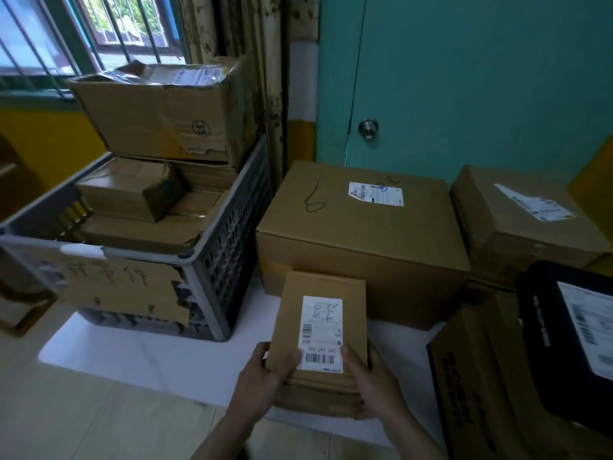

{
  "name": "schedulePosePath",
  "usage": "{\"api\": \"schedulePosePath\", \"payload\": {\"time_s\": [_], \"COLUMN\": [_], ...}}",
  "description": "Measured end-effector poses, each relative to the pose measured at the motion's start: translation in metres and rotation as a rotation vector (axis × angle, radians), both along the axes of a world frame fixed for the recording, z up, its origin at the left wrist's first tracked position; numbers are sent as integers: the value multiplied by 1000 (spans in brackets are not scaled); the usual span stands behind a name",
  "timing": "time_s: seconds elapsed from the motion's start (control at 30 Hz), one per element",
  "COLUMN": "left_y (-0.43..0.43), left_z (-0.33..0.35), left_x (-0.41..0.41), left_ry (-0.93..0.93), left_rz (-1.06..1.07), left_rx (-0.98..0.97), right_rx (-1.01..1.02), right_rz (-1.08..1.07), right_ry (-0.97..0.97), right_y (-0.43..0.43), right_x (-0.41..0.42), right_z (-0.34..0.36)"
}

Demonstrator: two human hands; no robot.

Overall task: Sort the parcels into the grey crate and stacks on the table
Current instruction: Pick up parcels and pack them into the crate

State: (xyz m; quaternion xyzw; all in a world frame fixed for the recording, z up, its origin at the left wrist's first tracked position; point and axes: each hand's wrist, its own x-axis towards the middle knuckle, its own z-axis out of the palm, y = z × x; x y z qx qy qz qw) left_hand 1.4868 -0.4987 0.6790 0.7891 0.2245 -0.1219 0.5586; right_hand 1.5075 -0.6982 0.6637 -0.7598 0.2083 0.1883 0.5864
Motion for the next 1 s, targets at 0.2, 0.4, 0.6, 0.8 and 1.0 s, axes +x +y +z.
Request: {"api": "schedulePosePath", "payload": {"time_s": [0.2,0.4,0.6,0.8,1.0], "left_y": [0,-1,1,3,6], "left_z": [2,7,6,4,3], "left_x": [-2,-3,-3,0,-3], "left_ry": [-2,-1,-9,-34,-45], "left_rz": [-1,-1,-39,-106,-113], "left_rx": [-10,-43,-50,4,-14], "right_rx": [49,59,94,62,34], "right_rz": [-12,-3,-69,-136,-246], "right_ry": [-13,19,5,-67,-96], "right_y": [1,1,4,12,30], "right_x": [-3,-5,-10,-15,-30], "right_z": [4,10,11,12,20]}}
